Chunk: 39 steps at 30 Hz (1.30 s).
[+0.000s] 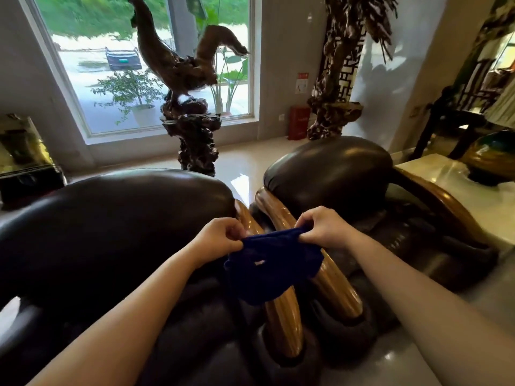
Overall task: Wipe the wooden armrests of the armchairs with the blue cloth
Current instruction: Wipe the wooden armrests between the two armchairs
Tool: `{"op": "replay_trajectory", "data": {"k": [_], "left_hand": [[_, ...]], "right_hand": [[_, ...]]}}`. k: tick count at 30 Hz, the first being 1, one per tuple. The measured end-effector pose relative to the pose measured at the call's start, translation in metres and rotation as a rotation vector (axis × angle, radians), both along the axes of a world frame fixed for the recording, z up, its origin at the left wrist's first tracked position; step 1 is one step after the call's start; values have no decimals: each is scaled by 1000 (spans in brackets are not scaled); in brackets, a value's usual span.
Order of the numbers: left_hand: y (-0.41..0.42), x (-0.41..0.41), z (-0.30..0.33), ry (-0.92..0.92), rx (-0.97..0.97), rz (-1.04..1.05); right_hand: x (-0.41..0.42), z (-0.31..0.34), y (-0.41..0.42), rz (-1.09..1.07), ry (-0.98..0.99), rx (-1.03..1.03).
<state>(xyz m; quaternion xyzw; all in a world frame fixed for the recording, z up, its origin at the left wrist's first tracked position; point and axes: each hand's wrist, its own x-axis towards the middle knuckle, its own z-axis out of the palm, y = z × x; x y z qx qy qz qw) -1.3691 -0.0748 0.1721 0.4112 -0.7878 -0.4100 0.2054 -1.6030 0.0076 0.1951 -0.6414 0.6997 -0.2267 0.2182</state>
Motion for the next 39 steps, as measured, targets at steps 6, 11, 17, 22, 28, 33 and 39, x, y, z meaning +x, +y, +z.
{"op": "replay_trajectory", "data": {"k": [6,11,17,22,28,33,39], "left_hand": [[-7,-69,-81,-26,62,201],[-15,-100,-146,-79,140,340],[-60,-134,-248,-134,203,391],[-138,-144,-316,-139,158,449],[-198,-168,-367,-7,83,545],[-196,-170,-392,15,42,602],[-161,-175,-418,-3,-221,707]], "right_hand": [[-77,-77,-48,135,0,67],[-109,-149,-76,173,-43,138],[-136,-255,-141,203,-58,207],[-138,-329,-215,170,-64,149],[-148,-392,-275,75,-29,-13],[-146,-420,-273,146,-68,-2],[-139,-436,-246,-7,-33,-214]]}}
